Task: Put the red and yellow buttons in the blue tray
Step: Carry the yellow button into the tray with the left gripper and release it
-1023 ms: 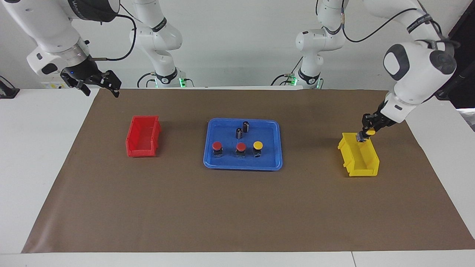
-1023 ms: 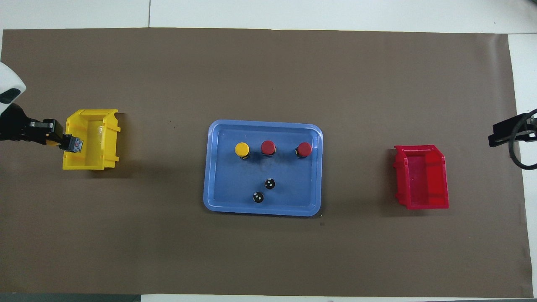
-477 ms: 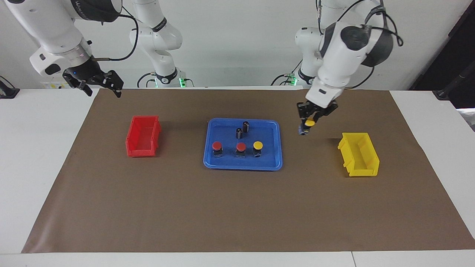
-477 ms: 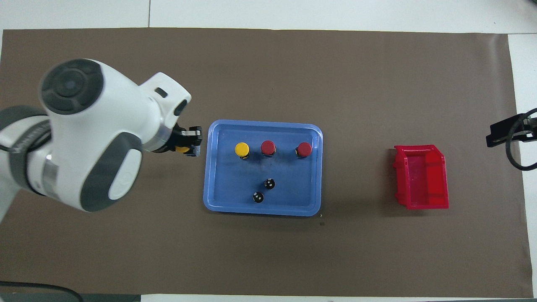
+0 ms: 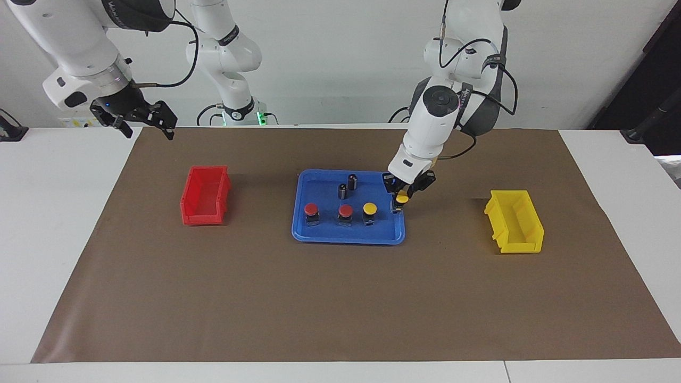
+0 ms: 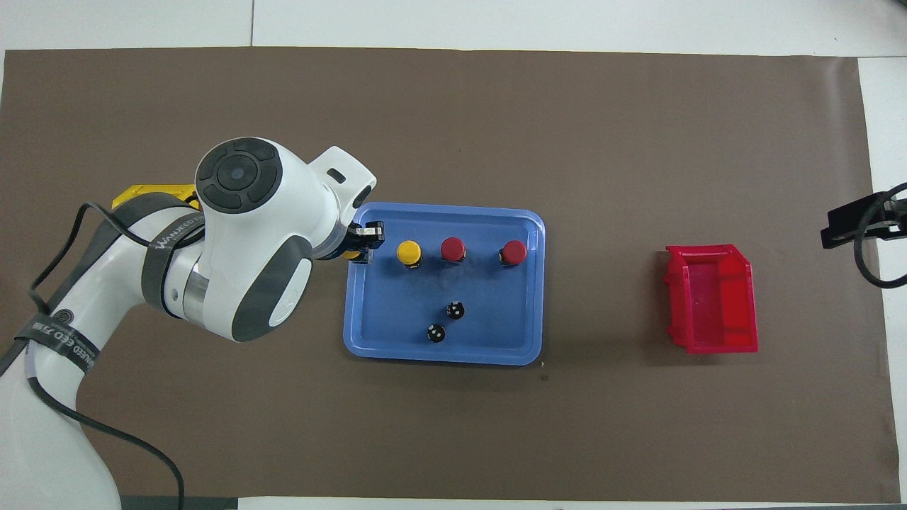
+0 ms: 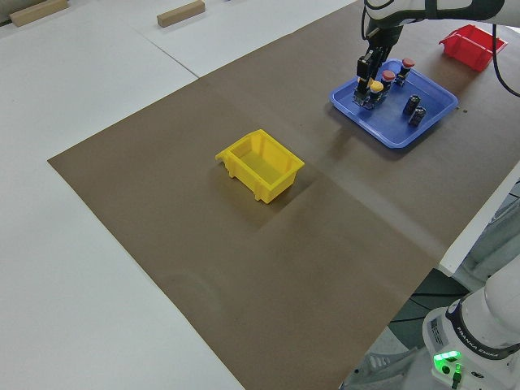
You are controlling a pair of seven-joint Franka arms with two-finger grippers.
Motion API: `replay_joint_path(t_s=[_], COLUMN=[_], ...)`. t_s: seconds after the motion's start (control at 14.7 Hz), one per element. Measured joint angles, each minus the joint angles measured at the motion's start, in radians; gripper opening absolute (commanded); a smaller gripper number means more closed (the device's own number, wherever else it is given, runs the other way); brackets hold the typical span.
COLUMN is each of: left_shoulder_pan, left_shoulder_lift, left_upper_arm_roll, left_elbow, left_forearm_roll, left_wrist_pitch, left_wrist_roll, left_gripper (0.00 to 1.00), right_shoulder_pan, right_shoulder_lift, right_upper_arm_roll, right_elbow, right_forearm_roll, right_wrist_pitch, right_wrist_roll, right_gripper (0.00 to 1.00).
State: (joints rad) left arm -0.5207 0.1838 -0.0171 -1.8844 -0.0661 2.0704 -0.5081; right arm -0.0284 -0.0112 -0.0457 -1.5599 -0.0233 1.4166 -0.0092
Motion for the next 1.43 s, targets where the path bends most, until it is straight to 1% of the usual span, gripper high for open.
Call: replay_joint_path(t_s=[0.2, 0.48, 0.55, 0.61, 0.68, 0.75, 0.89, 1.02, 1.23, 1.3, 1.43], left_shoulder_pan=[-0.001, -0.008, -0.012, -0.015, -0.017, -0.017, -0.017, -0.015, 0.008, 0.032, 0.096], left_shoulder_lift=[0.043, 0.075, 0.081, 0.085, 0.089, 0.091, 0.091, 0.09, 0.073, 0.056, 0.004], left_upper_arm_roll=[-0.002, -0.005, -0.005, -0.006, -0.006, -0.006, -0.005, -0.002, 0.016, 0.02, 0.027], left_elbow=[-0.002, -0.002, -0.002, -0.002, -0.002, -0.002, 0.001, 0.03, 0.143, 0.173, 0.199], left_forearm_roll=[-0.001, -0.019, -0.028, -0.032, -0.033, -0.033, -0.034, -0.034, -0.034, -0.034, -0.034], left_wrist_pitch=[0.037, 0.087, 0.097, 0.104, 0.111, 0.113, 0.112, 0.062, -0.119, -0.171, -0.242], left_wrist_roll=[0.003, 0.003, 0.003, 0.003, 0.003, 0.003, 0.003, 0.004, 0.05, 0.095, 0.182], left_gripper=[0.02, 0.02, 0.14, 0.57, 0.93, 1.0, 1.0, 1.0, 1.0, 1.0, 1.0], right_shoulder_pan=[0.0, 0.0, 0.0, 0.0, 0.0, 0.0, 0.0, 0.0, 0.0, 0.0, 0.0], right_shoulder_lift=[0.0, 0.0, 0.0, 0.0, 0.0, 0.0, 0.0, 0.0, 0.0, 0.0, 0.0], right_upper_arm_roll=[0.0, 0.0, 0.0, 0.0, 0.0, 0.0, 0.0, 0.0, 0.0, 0.0, 0.0], right_elbow=[0.0, 0.0, 0.0, 0.0, 0.0, 0.0, 0.0, 0.0, 0.0, 0.0, 0.0], right_forearm_roll=[0.0, 0.0, 0.0, 0.0, 0.0, 0.0, 0.0, 0.0, 0.0, 0.0, 0.0], right_wrist_pitch=[0.0, 0.0, 0.0, 0.0, 0.0, 0.0, 0.0, 0.0, 0.0, 0.0, 0.0], right_wrist_roll=[0.0, 0.0, 0.0, 0.0, 0.0, 0.0, 0.0, 0.0, 0.0, 0.0, 0.0], right_gripper=[1.0, 1.0, 1.0, 1.0, 1.0, 1.0, 1.0, 1.0, 1.0, 1.0, 1.0])
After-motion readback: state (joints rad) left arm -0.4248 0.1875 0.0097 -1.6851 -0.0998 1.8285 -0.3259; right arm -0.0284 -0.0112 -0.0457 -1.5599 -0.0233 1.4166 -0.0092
